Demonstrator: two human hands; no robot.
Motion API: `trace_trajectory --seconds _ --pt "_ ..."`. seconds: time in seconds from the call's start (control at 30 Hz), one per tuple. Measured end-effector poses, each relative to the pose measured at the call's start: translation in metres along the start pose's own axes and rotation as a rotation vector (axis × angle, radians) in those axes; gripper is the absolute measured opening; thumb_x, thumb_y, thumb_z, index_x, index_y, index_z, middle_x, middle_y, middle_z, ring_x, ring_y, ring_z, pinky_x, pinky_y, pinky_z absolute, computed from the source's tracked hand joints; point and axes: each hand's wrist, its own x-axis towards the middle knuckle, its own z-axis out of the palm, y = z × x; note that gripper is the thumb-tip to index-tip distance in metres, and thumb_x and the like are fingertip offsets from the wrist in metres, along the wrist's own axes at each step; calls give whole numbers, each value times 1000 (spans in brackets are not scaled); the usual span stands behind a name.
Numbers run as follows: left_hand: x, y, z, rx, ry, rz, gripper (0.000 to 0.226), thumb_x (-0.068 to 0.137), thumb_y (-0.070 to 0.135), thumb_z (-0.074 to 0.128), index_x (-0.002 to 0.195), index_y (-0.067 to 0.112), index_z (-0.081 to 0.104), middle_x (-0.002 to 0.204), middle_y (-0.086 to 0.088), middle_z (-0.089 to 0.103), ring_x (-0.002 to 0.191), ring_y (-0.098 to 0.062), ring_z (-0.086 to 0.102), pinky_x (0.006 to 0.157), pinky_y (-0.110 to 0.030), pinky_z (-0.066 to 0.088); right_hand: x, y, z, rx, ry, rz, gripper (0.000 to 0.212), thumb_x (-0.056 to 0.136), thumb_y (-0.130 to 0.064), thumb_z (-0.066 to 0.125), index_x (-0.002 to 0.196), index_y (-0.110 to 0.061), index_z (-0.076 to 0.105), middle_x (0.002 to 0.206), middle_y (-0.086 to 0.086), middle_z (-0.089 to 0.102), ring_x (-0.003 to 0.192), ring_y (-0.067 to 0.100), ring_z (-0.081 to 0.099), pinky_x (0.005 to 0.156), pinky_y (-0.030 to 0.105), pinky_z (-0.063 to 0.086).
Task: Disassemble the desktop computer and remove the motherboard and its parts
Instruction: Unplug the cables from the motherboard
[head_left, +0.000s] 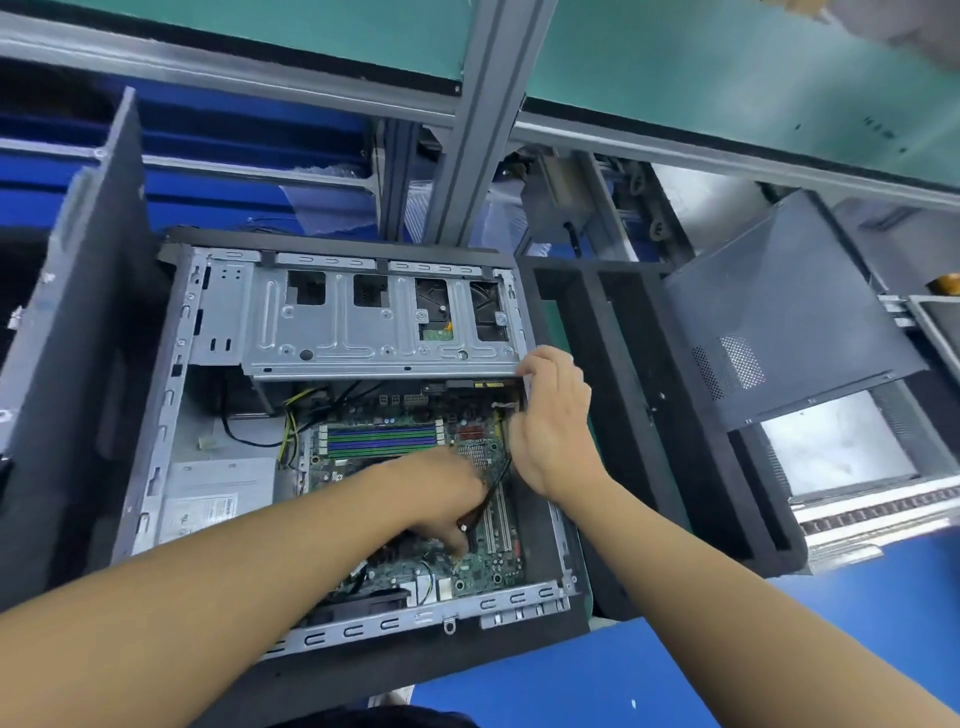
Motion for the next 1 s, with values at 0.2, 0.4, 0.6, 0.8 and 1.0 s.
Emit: trace_trajectory --seconds 0.2,0.4,0.6,0.8,1.0 --pt "-9 -20 7 89 86 -11 64 83 72 54 119 21 66 129 0 56 125 -23 43 101 -46 29 1 -3 0 278 -121 487 46 90 -23 50 133 -17 36 120 -7 43 104 14 49 94 34 42" --pt "9 -49 8 -361 388 -290 31 95 39 54 118 20 61 111 -1 65 106 -22 61 98 -41 43 -9 -10 1 171 -234 648 25 96 -41 32 92 -18 40 89 3 57 74 22 54 69 39 46" --pt "54 -60 8 -473 259 -429 32 98 50 48 98 18 53 90 -2 63 82 -24 59 66 -32 42 -8 -11 4 108 -181 618 29 97 -45 30 82 -21 34 77 3 54 64 22 49 59 37 39" --pt "85 -58 11 -612 234 -549 50 99 63 38 72 22 50 81 2 59 84 -21 61 74 -29 36 -8 -9 7 83 -184 612 26 96 -45 31 90 -21 39 81 2 60 71 23 57 60 36 43" --pt "96 -52 13 -611 391 -557 43 93 62 52 96 19 54 114 -6 68 107 -26 64 75 -27 36 -7 -9 9 37 -168 606 26 98 -44 32 83 -23 35 75 2 58 66 21 55 55 35 37"
